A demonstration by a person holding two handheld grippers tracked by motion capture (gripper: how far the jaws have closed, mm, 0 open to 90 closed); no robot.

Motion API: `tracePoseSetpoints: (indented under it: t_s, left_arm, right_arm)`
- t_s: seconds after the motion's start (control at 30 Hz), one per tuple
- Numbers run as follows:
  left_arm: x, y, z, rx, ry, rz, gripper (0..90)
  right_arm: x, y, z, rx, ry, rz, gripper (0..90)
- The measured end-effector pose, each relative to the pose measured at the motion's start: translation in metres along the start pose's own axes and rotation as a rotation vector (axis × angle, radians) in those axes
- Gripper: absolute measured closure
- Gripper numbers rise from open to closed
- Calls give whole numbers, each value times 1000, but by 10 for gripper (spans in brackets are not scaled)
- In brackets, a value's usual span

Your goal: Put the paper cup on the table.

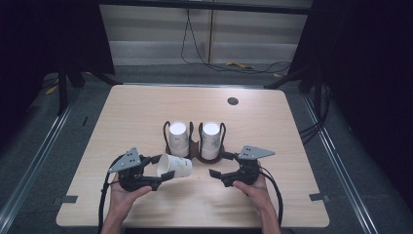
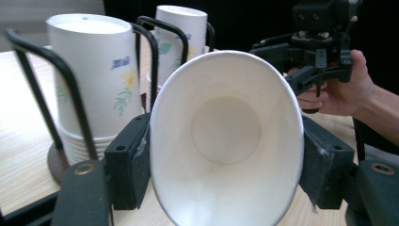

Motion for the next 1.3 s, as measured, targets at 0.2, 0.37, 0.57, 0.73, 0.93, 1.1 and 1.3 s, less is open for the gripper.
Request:
tracePoseSetpoints:
  t_s: [0.2, 0.37, 0.57, 0.73, 0.93, 1.1, 1.3]
  left_arm:
    - [-11, -2, 4, -3, 54, 22, 296]
    - [-20, -3, 10, 7, 91, 42, 295]
    - [-30, -3, 19, 17, 134, 70, 295]
    - [-35, -2, 23, 20, 170, 90, 293]
    - [-41, -2, 25, 16, 188, 96, 293]
    - [-45, -2, 28, 4, 236, 102, 293]
    - [-50, -6, 28, -40, 292, 90, 290]
  right_arm:
    - [6, 1, 9, 50, -80, -8, 152]
    - [8, -1, 16, 71, -106, -18, 153]
    - [12, -3, 23, 93, -136, -25, 154]
    - [17, -4, 31, 128, -212, -25, 138]
    - [21, -10, 40, 161, -325, -24, 138]
    - [25, -12, 51, 210, -429, -43, 136]
    - [32, -22, 60, 243, -544, -41, 134]
Point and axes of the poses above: each handheld gripper's, and its own axes: z roughly backward along the jaws, y roughly out of its top, x roughly to its right, the point moved 6 cm from there along -z, roughly forward along the jaws, and after that the axes turned 10 degrees about y, right-handed, at the moved point
